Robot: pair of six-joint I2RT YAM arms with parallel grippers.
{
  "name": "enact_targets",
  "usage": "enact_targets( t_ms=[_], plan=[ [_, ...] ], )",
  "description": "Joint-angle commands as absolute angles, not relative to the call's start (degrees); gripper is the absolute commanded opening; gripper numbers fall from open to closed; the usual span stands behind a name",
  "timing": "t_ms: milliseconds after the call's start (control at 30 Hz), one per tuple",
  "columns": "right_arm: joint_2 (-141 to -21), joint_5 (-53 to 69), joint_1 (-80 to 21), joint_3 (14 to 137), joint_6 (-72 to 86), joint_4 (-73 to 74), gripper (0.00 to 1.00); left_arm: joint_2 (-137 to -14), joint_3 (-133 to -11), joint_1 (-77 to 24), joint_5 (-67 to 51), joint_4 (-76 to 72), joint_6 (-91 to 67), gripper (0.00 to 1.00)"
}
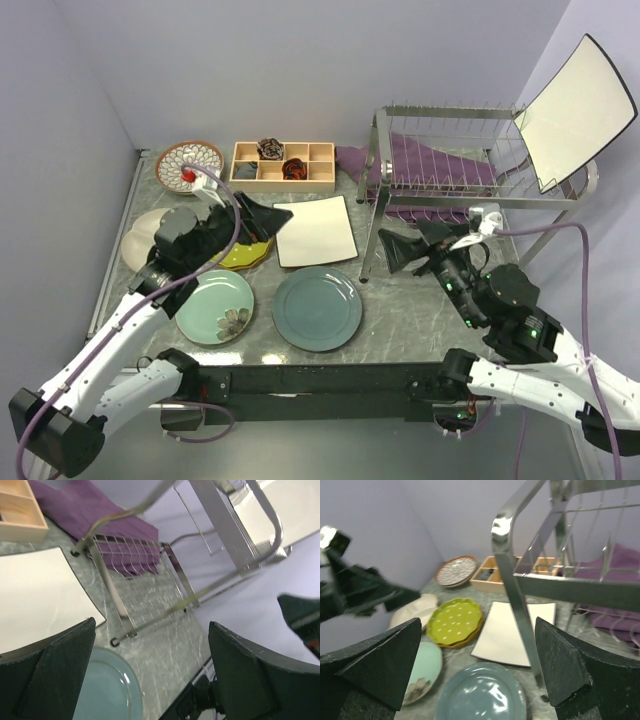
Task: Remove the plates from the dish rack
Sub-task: Unload the plate from the dish rack.
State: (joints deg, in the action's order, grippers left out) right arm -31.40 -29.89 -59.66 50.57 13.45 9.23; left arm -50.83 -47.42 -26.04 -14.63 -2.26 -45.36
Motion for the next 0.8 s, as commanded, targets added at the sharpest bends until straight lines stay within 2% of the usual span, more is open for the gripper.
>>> enact_targets(
  t_ms=[0,167,267,300,367,500,633,700,767],
  plan=[
    [-35.6,-41.9,-60.0,58.2,11.4,8.9,1.0,-49.4,-45.7,-31.1,-11.5,-4.0,-42.7,0.99],
    [-41.9,-52.8,-58.4,65.5,6.3,13.1,1.0,-47.6,-43.2,-38.0,-8.6,-5.9,-41.7,0.99],
    [-45.1,-48.8,-49.9,71.6,6.8,18.2,1.0,-46.5,-40.8,-40.0,-7.5,-7.9,-41.4,0.99],
    [-45.9,-43.7,-46.9,75.4,8.3,22.0,1.0,-46.2,-40.1,-40.2,-7.2,-9.4,-41.4,0.99],
    [-49.1,-41.1,-38.0,79.1,9.7,25.6,1.0,-46.0,-37.9,-40.3,-7.2,-10.7,-41.4,1.0],
    [-52.6,-43.6,-29.1,87.3,11.9,34.1,1.0,-46.6,-36.3,-40.7,-7.7,-12.3,-40.7,0.99],
    [-51.7,-47.9,-24.3,88.9,10.4,33.8,1.0,-46.3,-34.9,-41.2,-7.1,-13.3,-39.9,1.0],
    [-52.5,-47.0,-19.4,91.4,8.6,34.3,1.0,-46.1,-33.5,-41.4,-6.0,-14.1,-39.6,0.99],
    [-53.9,-40.6,-14.8,95.6,8.4,35.8,1.0,-45.7,-33.1,-41.5,-4.9,-14.0,-39.6,1.0]
  ],
)
